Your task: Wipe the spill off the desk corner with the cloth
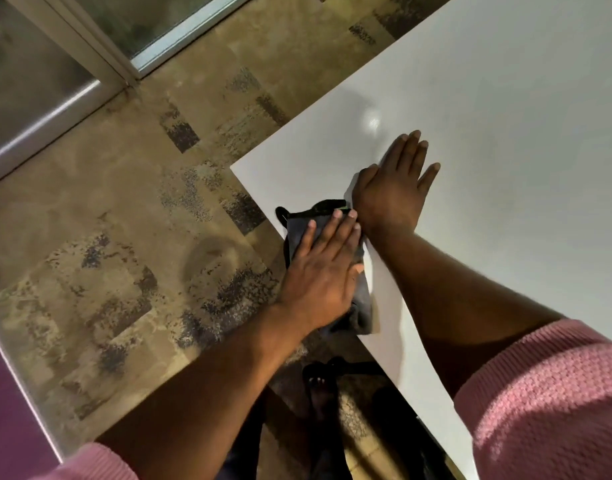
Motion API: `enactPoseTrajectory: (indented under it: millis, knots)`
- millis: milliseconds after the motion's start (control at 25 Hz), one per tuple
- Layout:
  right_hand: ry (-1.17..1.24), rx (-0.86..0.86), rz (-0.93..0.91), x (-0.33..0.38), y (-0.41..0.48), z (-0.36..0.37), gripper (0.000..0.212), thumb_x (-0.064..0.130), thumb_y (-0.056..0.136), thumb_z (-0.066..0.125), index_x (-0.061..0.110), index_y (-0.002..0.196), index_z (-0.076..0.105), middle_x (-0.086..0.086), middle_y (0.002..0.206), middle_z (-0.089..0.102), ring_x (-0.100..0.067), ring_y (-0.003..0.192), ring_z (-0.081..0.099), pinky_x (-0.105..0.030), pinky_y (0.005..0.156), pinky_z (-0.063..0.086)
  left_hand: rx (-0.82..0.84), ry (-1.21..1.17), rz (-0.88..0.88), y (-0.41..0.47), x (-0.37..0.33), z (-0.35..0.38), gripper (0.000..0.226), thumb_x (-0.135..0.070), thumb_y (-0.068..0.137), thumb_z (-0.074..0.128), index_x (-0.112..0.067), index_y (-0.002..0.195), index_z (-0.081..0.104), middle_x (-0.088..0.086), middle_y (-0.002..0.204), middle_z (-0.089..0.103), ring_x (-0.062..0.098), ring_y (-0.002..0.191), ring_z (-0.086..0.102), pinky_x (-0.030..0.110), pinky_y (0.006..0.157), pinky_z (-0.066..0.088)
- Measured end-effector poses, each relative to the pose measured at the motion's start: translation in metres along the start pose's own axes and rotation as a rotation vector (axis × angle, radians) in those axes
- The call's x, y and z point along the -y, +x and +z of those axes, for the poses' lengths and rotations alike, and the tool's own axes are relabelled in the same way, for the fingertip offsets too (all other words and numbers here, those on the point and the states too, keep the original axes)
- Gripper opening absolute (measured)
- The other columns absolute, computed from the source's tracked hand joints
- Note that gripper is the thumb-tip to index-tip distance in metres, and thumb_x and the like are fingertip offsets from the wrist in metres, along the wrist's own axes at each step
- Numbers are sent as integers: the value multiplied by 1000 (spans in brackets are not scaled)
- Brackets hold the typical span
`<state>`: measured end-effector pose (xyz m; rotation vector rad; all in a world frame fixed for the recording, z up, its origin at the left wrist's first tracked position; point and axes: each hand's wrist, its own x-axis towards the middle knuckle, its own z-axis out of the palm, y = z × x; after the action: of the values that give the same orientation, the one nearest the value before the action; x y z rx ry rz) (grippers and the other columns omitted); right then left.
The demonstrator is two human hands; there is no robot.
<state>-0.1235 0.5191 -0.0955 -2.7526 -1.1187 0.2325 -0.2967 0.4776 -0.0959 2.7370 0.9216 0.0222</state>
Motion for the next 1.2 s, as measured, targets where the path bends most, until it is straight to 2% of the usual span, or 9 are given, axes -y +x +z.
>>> enactPoseTrajectory:
  millis: [280,520,680,920,1200]
  knots:
    - [-30,37,14,3,-1,-3,72,35,104,27,0,165,12,-20,174,7,-35,162,4,-59,129,5,65,67,139,87,81,-34,64,-39,107,29,-14,165,20,1,174,14,20,162,5,45,129,-2]
    - [-35,43,47,6,0,0,75,41,101,21,3,165,12,-18,175,7,-33,163,5,-56,130,6,75,97,307,170,111,-49,64,-39,107,32,-13,164,22,3,174,16,23,162,9,49,129,4]
    - [-32,40,68,6,1,0,74,38,102,25,3,165,12,-17,175,7,-31,163,5,-56,130,7,83,117,378,206,113,-55,65,-40,107,29,-12,165,21,4,174,15,24,162,8,50,129,3]
    - [6,16,75,7,0,2,73,37,101,29,4,165,17,-16,175,11,-31,162,9,-56,131,7,62,115,346,247,102,-49,65,-39,107,34,-11,164,21,4,174,14,23,162,9,52,129,4]
    - [47,-8,90,5,2,7,72,38,102,31,9,167,16,-12,175,13,-27,163,5,-54,130,6,94,120,518,300,68,-48,65,-38,105,36,-9,162,29,7,173,20,26,161,14,54,129,8]
